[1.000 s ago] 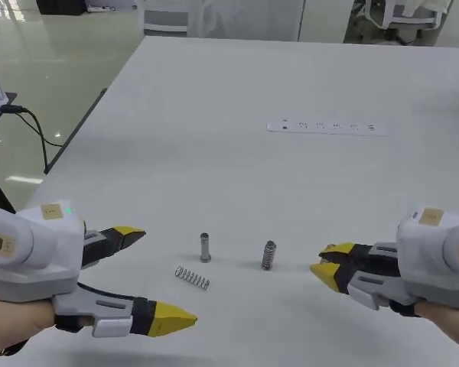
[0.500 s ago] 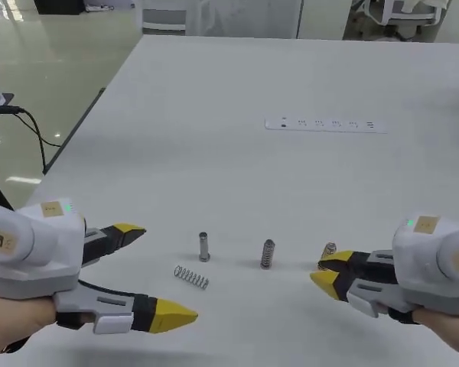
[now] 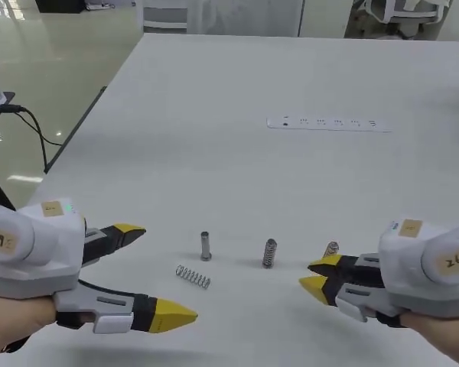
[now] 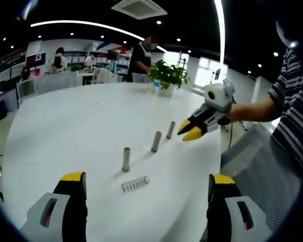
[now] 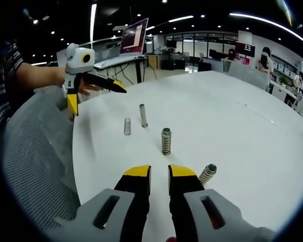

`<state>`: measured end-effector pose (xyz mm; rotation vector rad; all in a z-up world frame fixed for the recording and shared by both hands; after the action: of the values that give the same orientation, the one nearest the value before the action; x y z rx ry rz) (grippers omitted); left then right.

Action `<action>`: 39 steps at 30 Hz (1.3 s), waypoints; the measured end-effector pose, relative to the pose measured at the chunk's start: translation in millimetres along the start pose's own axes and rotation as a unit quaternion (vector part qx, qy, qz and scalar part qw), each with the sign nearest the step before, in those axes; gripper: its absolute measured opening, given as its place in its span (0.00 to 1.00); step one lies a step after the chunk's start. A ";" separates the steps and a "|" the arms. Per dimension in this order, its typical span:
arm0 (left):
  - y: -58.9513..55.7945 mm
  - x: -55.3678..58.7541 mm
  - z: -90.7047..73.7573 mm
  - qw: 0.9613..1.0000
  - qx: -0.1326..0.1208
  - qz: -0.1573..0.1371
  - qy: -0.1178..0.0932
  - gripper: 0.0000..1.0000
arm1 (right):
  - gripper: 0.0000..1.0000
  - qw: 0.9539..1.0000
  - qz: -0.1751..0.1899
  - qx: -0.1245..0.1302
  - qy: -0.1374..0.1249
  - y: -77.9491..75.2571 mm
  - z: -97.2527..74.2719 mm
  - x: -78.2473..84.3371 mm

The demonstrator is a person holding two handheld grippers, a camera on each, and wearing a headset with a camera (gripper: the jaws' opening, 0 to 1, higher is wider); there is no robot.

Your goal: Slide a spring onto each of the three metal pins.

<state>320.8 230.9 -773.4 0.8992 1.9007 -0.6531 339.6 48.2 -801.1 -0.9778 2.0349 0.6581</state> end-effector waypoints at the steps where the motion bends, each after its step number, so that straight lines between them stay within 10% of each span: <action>1: 0.3 0.1 0.0 1.000 0.000 0.000 0.000 0.98 | 0.11 1.000 -0.002 -0.002 0.001 1.8 1.7 -0.6; 21: 4.1 2.2 -1.9 1.000 -0.004 -0.005 0.000 0.98 | 0.11 0.996 -0.060 -0.069 0.003 58.0 57.8 -34.5; 39: 3.0 5.7 -3.8 1.000 -0.005 -0.008 0.008 0.98 | 0.13 0.996 -0.044 -0.079 0.016 71.4 104.1 -39.7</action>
<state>319.4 237.3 -777.0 0.8876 1.9259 -0.6475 341.2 179.2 -819.8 -1.1699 1.9787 0.7699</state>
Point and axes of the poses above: the centre of the closed fingertips' face, and the gripper's own axes: z roughly forward along the fingers, y roughly to its left, x roughly out of its underside, the point moved 2 cm from there along -z, roughly backward along the fingers, and after that the axes turned 6 degrees about z, right-handed, at the moved point
